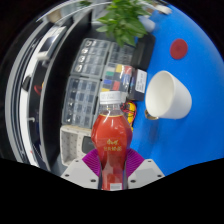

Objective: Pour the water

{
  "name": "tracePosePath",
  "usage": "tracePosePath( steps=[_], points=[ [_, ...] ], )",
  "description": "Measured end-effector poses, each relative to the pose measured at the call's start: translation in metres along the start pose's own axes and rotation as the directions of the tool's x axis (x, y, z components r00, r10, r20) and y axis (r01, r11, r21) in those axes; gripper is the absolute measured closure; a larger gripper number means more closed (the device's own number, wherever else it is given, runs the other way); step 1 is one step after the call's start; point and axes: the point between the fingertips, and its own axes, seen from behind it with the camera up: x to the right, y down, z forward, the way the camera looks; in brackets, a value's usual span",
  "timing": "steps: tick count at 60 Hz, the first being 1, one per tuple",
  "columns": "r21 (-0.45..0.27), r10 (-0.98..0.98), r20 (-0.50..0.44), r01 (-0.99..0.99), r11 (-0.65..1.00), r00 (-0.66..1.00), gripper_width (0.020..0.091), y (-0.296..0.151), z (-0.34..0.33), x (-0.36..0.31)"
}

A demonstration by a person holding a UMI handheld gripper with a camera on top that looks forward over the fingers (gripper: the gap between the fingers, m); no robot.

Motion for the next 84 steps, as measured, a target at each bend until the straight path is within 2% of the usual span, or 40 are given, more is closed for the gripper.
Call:
tracePosePath(
  steps=[10,24,32,42,50,57,62,70,71,72,78,79,80,84],
  points=[
    [-0.022,0.243,0.01,-0.243,0.97,0.97,0.0815,-0.008,-0.006,-0.005],
    [-0.033,0.53,0.019,-0.53,0.848,0.848,0.0817,-0.021,-0.002,-0.004],
    [-0.07,0.604,0.013,-0.602,0.795,0.797,0.0816,-0.023,-0.002,-0.007],
    [-0.075,0.594,-0.011,-0.593,0.802,0.804,0.0815,-0.027,-0.004,-0.006],
    [-0.113,0.408,-0.023,-0.408,0.906,0.913,0.0816,-0.025,-0.007,-0.008],
    [-0.163,0.045,0.024,-0.04,0.986,0.999,0.0815,-0.036,-0.014,-0.037],
    [-0.133,-0.238,0.066,0.245,0.96,0.969,0.0813,-0.069,-0.019,-0.062],
    [-0.078,-0.651,0.067,0.655,0.752,0.756,0.0814,-0.123,-0.024,-0.083],
    [-0.053,-0.696,0.074,0.7,0.712,0.714,0.0795,-0.134,-0.019,-0.074],
    [-0.067,-0.736,0.043,0.737,0.673,0.676,0.0795,-0.142,-0.024,-0.081],
    [-0.036,-0.898,-0.079,0.899,0.437,0.433,0.0793,-0.201,-0.022,-0.071],
    [-0.01,-0.914,-0.091,0.917,0.398,0.395,0.0793,-0.211,-0.018,-0.058],
    [-0.04,-0.927,-0.122,0.932,0.361,0.354,0.0794,-0.22,-0.022,-0.06],
    [-0.073,-0.959,-0.188,0.97,0.231,0.214,0.0794,-0.253,-0.021,-0.038]
  ],
)
